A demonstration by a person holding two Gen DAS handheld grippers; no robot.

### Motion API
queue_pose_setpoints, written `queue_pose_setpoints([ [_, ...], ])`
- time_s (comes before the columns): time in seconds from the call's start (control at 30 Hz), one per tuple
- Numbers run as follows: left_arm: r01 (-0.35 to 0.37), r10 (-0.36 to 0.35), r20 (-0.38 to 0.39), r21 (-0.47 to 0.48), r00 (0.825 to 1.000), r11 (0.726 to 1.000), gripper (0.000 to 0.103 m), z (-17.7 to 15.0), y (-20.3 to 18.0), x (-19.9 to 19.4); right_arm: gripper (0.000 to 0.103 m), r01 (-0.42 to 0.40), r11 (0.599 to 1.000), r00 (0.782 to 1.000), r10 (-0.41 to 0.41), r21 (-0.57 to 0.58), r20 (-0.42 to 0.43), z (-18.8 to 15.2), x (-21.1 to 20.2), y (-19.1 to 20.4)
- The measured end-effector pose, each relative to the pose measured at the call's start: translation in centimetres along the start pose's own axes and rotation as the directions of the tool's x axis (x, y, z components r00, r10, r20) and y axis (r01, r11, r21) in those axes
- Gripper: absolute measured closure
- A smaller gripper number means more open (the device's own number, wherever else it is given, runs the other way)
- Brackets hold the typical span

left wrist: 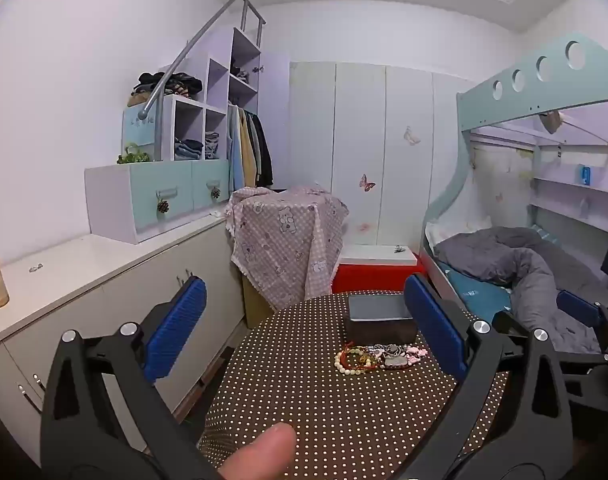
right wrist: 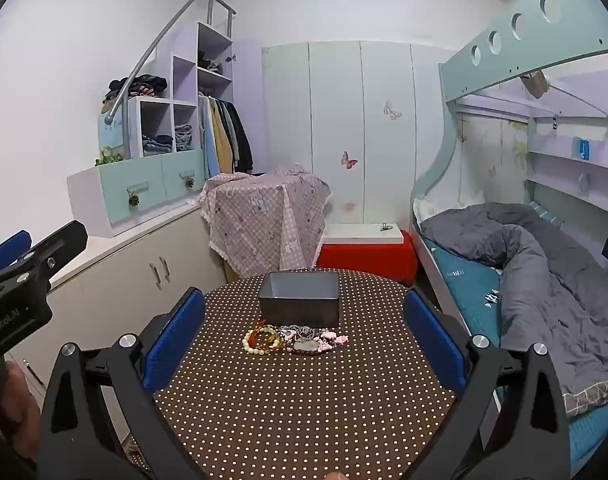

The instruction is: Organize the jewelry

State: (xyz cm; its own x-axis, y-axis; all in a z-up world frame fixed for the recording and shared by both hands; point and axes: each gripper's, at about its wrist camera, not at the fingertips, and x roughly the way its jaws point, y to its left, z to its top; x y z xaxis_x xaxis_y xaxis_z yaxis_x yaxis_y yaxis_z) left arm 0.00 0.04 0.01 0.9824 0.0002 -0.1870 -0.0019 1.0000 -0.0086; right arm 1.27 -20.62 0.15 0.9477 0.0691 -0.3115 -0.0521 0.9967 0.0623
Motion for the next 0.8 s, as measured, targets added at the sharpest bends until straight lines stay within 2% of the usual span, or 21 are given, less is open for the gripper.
queue_pose_setpoints([
  [0.3,0.008,-0.008,0.012,0.009,1.000,1.000,0.006,0.5,0.3,-0.3,0.007,0.000,1.000,1.000,0.000,-0.007,0.014,1.3,-0.6,0.1],
  [0.43,-0.012,0.012,0.029,0.006,0.999,1.000,0.006,1.2,0.7,-0.8,0.007,0.001,1.000,0.999,0.000,-0.027,0.037,2.0,-1.2,0.4],
  [0.6,-0.015,0.013,0.038,0.039,0.999,0.999,0.006,0.7,-0.4,-0.8,0.007,0.003,1.000,0.999,-0.001,-0.031,0.051,2.6,-1.5,0.4],
  [0.8,-0.009,0.008,0.032,0.029,0.999,1.000,0.006,0.6,-0.3,-0.3,0.007,0.009,0.999,0.998,-0.007,-0.038,0.059,3.1,-1.5,0.5],
])
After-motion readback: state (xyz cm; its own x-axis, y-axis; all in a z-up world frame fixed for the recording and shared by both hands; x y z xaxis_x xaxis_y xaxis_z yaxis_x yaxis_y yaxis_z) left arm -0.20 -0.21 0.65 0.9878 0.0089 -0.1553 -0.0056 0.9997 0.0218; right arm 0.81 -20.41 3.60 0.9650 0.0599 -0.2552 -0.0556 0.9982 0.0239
